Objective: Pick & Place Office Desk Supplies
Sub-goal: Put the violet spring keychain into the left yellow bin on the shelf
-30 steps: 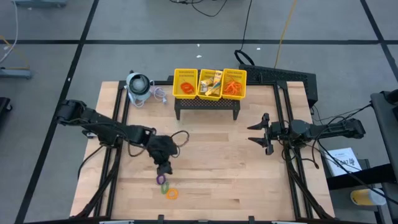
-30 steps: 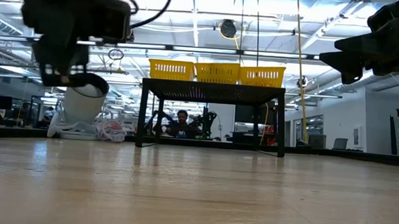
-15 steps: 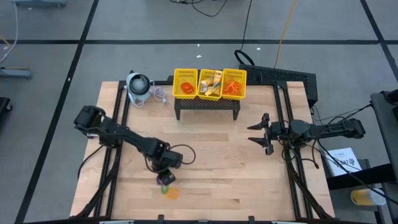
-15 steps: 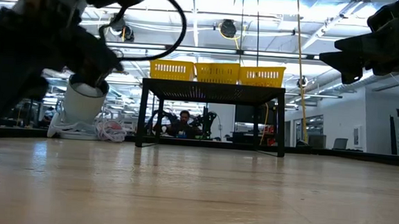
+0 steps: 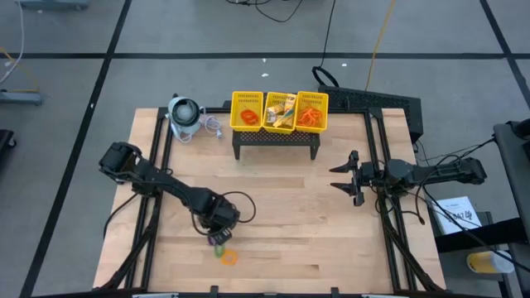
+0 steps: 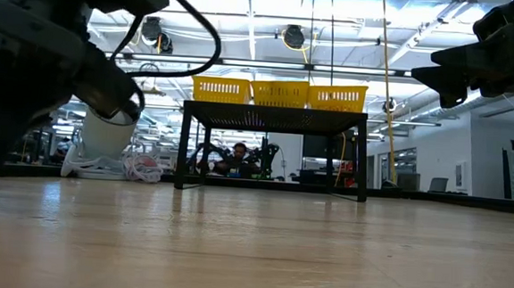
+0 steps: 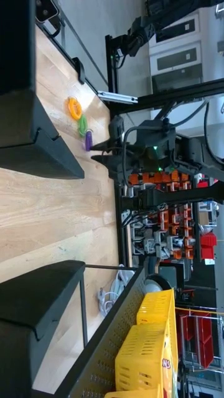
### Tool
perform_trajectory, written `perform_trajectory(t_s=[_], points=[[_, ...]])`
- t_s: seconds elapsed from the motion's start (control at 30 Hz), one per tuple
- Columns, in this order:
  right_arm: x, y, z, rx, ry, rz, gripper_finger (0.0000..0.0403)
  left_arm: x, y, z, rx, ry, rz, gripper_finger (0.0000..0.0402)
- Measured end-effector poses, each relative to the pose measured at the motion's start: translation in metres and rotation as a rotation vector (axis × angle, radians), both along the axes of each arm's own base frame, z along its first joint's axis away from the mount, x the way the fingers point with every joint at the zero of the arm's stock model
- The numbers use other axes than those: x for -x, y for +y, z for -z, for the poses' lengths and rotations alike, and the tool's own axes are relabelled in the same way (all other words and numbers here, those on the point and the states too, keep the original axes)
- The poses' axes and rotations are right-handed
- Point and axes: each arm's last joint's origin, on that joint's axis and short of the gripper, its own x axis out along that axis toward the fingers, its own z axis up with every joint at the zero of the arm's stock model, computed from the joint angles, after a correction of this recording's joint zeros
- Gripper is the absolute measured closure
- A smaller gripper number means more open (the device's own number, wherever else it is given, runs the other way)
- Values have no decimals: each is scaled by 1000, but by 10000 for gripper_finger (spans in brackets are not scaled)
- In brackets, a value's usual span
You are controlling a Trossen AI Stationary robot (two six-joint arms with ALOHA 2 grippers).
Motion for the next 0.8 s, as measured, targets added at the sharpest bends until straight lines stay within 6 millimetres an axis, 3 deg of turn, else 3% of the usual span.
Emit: perform_trajectory(t_s=[0.33, 0.8], points=[[0, 0, 0, 0, 0, 0, 188, 2, -5, 0, 45, 26, -18, 275], [0, 0, 0, 0, 0, 0, 188, 4, -14, 0, -5, -45, 107, 275]])
